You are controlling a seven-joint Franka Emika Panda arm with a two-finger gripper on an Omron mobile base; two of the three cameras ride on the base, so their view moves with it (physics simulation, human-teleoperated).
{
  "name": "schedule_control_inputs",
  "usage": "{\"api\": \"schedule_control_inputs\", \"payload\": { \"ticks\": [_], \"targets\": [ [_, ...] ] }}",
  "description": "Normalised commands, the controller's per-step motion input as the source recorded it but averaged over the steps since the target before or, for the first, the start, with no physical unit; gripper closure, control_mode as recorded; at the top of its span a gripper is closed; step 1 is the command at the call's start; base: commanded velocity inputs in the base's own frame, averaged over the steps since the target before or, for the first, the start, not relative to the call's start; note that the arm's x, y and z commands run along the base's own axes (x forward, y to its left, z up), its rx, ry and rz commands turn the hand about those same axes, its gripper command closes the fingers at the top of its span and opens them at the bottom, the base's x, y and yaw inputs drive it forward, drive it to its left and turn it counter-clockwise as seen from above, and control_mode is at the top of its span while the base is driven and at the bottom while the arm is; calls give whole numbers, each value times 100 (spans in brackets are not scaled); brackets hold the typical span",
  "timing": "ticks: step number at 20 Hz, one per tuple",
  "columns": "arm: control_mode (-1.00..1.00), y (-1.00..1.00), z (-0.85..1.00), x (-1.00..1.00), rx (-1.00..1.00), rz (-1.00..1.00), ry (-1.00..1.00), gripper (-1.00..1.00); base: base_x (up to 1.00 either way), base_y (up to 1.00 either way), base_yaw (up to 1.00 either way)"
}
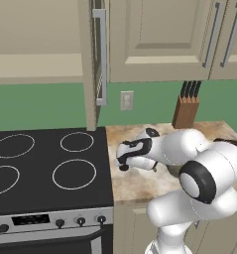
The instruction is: There are various items on the counter. Only move the condiments/shakers into the cabinet.
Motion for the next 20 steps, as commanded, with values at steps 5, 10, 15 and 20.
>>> {"api": "schedule_control_inputs", "payload": {
  "ticks": [5, 10, 15, 20],
  "targets": [
    [-100, 19, -4, 11, 0, 3, 0, -100, 0, 0, 0],
    [-100, 5, -9, 9, 0, 0, 0, -100, 0, 0, 0],
    [-100, 7, -10, 6, 0, 0, 0, 100, 0, 0, 0],
    [-100, 1, -1, -9, 0, 0, -3, 100, 0, 0, 0]
  ]
}}
